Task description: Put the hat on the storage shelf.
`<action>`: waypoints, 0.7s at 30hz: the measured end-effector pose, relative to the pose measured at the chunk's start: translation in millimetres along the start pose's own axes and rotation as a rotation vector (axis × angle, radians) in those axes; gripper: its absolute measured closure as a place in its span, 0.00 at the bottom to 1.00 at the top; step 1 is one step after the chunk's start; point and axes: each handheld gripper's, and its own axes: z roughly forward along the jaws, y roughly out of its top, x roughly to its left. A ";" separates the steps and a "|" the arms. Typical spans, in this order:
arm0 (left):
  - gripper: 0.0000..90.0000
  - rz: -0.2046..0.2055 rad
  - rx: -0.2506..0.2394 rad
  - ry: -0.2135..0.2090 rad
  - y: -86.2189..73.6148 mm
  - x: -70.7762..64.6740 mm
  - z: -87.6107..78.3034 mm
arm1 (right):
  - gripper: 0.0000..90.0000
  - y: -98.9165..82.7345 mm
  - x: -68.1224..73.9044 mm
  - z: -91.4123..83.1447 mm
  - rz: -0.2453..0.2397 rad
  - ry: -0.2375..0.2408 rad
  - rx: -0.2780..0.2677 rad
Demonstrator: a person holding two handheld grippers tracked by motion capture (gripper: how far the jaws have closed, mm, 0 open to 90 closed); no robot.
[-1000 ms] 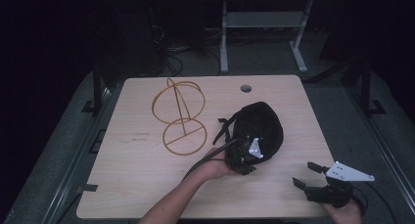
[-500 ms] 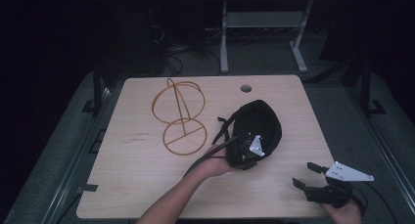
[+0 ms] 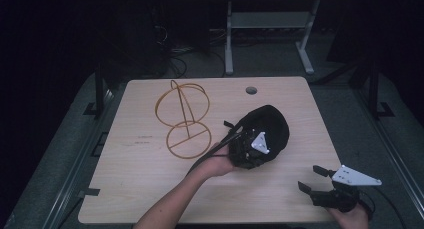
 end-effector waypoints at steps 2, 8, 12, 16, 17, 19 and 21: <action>0.90 -0.001 -0.012 -0.005 2.5 1.0 -4.6 | 0.20 0.2 0.8 -0.8 -0.005 0.004 -0.021; 0.90 -0.019 -0.054 -0.018 8.7 3.9 -17.7 | 0.20 1.9 3.2 -1.9 -0.044 0.016 -0.068; 0.90 -0.030 -0.077 -0.025 11.3 5.8 -24.6 | 0.20 3.2 4.9 -1.5 -0.045 0.027 -0.072; 0.90 -0.042 -0.106 -0.037 15.2 8.7 -34.7 | 0.20 7.7 5.5 -3.4 -0.033 0.046 -0.078; 0.90 -0.044 -0.116 -0.042 16.4 9.7 -37.3 | 0.20 8.2 5.0 -3.7 -0.025 0.062 -0.082; 0.90 -0.051 -0.130 -0.049 18.1 10.3 -40.7 | 0.19 9.7 4.9 -3.4 -0.009 0.089 -0.079; 0.90 -0.054 -0.137 -0.055 19.1 10.8 -42.7 | 0.18 10.3 5.4 -3.1 -0.014 0.085 -0.075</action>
